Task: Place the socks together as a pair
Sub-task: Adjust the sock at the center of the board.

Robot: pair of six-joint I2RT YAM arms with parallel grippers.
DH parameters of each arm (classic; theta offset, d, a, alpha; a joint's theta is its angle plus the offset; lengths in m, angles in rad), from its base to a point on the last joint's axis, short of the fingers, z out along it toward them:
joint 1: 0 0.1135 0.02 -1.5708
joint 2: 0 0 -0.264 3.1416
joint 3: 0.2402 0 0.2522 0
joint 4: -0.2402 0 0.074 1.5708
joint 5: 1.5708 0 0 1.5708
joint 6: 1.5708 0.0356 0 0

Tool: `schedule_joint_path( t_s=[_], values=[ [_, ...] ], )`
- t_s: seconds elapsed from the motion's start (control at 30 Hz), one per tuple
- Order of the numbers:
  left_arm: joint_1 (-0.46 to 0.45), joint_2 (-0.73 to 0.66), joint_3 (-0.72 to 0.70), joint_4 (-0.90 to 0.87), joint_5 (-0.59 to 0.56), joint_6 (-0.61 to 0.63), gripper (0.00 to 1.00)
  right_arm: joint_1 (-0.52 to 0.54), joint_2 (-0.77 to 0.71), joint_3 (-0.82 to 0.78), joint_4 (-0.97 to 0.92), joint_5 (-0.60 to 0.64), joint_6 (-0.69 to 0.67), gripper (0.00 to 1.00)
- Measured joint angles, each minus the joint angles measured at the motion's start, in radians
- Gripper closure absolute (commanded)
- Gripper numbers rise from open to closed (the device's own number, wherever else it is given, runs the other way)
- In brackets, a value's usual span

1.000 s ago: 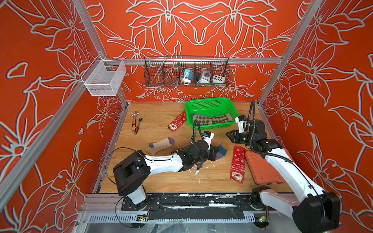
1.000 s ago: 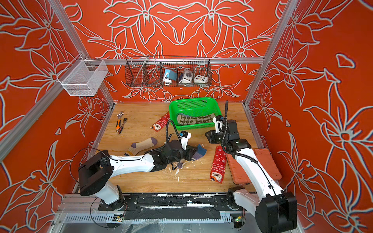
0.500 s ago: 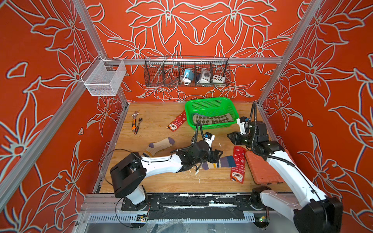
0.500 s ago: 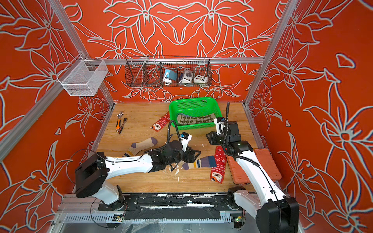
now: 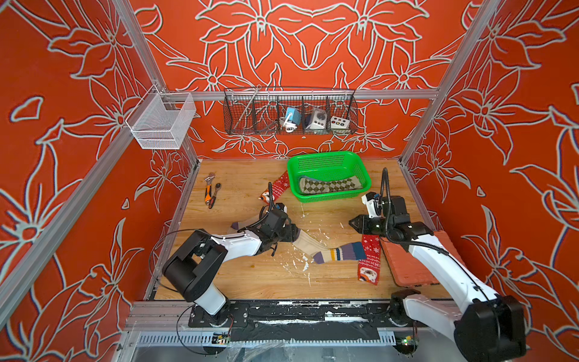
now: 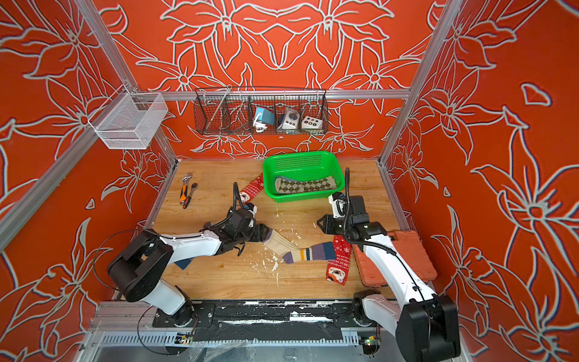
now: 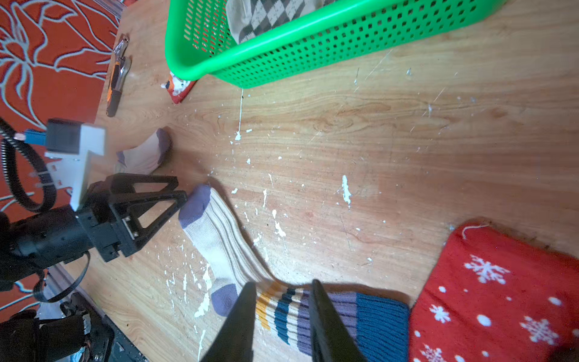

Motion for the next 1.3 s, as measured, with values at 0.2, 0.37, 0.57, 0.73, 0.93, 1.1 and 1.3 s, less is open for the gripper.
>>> schedule_joint_path(
  t_s=[0.2, 0.37, 0.57, 0.73, 0.93, 1.1, 1.3],
  values=[
    [0.000, 0.021, -0.029, 0.064, 0.056, -0.007, 0.75, 0.000, -0.006, -0.006, -0.012, -0.019, -0.005, 0.67],
    [-0.001, 0.006, -0.064, 0.076, 0.057, -0.005, 0.97, 0.000, -0.008, -0.010, -0.017, -0.025, -0.005, 0.67],
    [0.006, -0.201, -0.177, 0.074, -0.034, -0.013, 1.00, 0.025, 0.016, -0.009, -0.018, -0.034, -0.013, 0.69],
    [0.050, -0.393, -0.293, 0.100, -0.111, -0.031, 1.00, 0.063, 0.095, -0.009, -0.023, -0.031, -0.022, 0.66],
    [0.073, -0.386, -0.326, 0.097, -0.130, -0.045, 0.58, 0.094, 0.164, 0.005, -0.041, 0.009, -0.027, 0.64],
    [0.098, -0.395, -0.329, 0.082, -0.130, -0.055, 0.46, 0.121, 0.214, 0.009, -0.040, 0.037, -0.027, 0.65],
    [0.183, -0.549, -0.330, 0.061, -0.132, -0.065, 0.19, 0.137, 0.224, 0.019, -0.035, 0.039, -0.028, 0.65]
  ],
)
